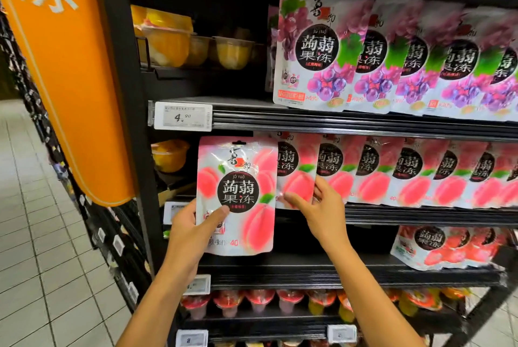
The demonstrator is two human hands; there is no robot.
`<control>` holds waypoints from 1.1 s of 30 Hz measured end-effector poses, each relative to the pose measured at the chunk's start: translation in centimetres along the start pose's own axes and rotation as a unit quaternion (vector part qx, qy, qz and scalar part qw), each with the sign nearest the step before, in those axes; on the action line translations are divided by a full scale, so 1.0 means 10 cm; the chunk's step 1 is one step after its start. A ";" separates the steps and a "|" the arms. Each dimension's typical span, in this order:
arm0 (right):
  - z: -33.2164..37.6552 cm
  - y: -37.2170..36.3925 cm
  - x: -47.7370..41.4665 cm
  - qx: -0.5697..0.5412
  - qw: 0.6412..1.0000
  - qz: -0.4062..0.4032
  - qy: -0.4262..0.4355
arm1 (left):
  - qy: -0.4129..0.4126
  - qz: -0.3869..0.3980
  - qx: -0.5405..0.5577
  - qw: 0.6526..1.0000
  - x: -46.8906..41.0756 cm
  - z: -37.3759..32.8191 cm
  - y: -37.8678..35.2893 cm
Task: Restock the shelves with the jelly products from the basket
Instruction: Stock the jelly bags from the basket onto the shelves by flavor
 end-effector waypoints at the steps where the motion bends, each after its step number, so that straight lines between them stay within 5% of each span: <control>1: 0.02 0.02 0.02 0.019 1.000 0.005 0.007 | 0.003 -0.002 0.003 1.000 0.00 0.00 -0.01; 9: 0.03 0.15 0.05 0.210 0.977 -0.034 -0.030 | 0.004 -0.008 -0.003 1.000 0.02 -0.03 -0.03; 33: -0.09 -0.03 0.16 0.171 0.970 -0.155 -0.071 | -0.014 -0.028 -0.020 0.999 0.07 -0.12 0.13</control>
Point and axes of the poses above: each hand's wrist, its own x-axis away from the middle knuckle, its own y-axis out of the back of the hand, z = x × y, the point moved 4 cm from there along -x, towards the middle knuckle, and after that the axes turned 2 degrees about x, right-handed, at the moved point
